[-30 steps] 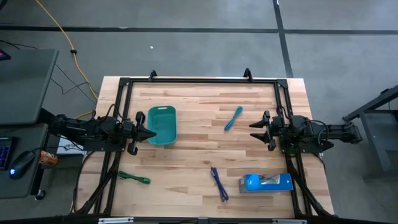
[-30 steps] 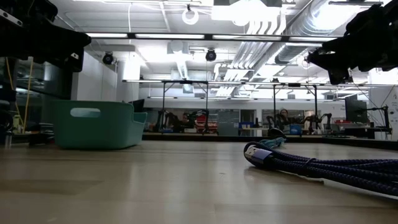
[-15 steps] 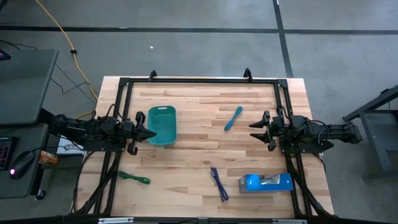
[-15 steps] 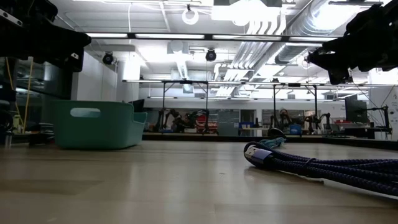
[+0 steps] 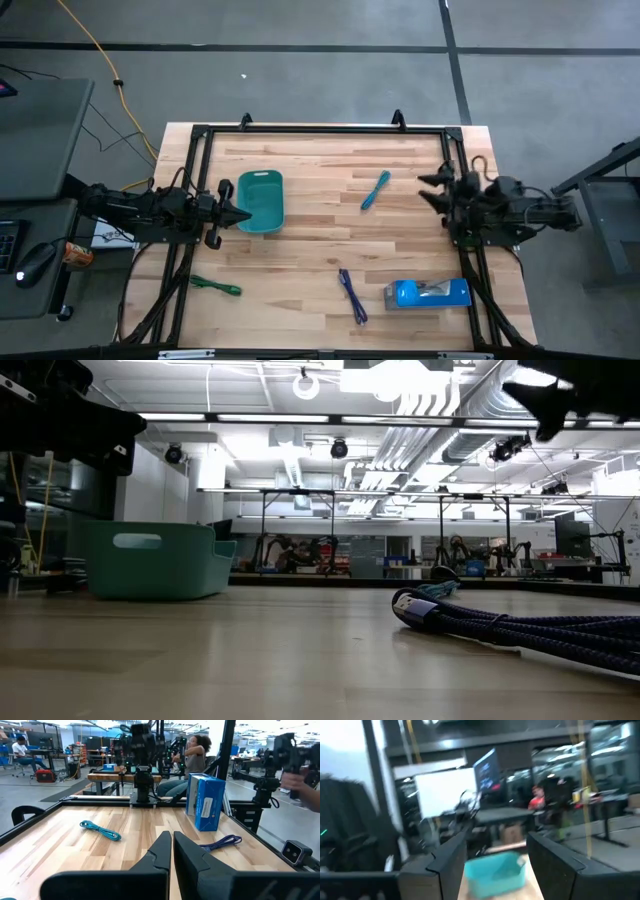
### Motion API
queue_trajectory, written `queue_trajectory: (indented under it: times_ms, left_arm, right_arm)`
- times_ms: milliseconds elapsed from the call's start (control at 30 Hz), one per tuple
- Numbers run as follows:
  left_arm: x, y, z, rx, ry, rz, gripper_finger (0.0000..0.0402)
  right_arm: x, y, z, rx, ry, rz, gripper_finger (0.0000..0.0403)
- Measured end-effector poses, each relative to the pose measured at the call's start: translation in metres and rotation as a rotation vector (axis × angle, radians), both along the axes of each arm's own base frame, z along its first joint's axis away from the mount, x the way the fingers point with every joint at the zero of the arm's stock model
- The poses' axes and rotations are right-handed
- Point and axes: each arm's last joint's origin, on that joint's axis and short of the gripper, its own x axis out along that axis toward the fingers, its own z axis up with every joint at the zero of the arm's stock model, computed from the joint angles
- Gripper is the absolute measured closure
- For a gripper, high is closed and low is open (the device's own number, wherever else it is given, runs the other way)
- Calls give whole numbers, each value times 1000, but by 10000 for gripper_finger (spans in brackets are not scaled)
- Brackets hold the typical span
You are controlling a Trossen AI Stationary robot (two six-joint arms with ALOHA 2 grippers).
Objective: Pick and place USB-C Cables
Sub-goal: Put the blue charger cable into the bin
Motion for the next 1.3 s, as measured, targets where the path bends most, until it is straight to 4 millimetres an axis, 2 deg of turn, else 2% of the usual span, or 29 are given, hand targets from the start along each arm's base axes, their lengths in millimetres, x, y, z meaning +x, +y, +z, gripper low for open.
queue_trajectory:
  times_ms: [167, 300, 467, 700, 867, 1033, 1167, 1300]
  left_arm:
    - [0, 0, 0, 0, 0, 0, 401]
    - [0, 0, 0, 0, 0, 0, 401]
    - [0, 0, 0, 0, 0, 0, 401]
    - [0, 0, 0, 0, 0, 0, 401]
    - [0, 0, 0, 0, 0, 0, 401]
    - [0, 0, 0, 0, 0, 0, 401]
    - [0, 0, 0, 0, 0, 0, 401]
    - [0, 0, 0, 0, 0, 0, 401]
  right_arm:
    - [-20, -1, 41, 9, -61, -25, 201]
    - [-36, -2, 61, 39, -12, -32, 201]
    - [-42, -2, 65, 64, 37, -34, 201]
    - [-36, -2, 64, 63, 70, -35, 201]
    - [-18, -2, 61, 112, 153, -57, 201]
    - [15, -6, 51, 195, 300, -188, 201]
    - [41, -9, 39, 199, 427, -264, 201]
    - [62, -15, 29, 240, 487, -318, 201]
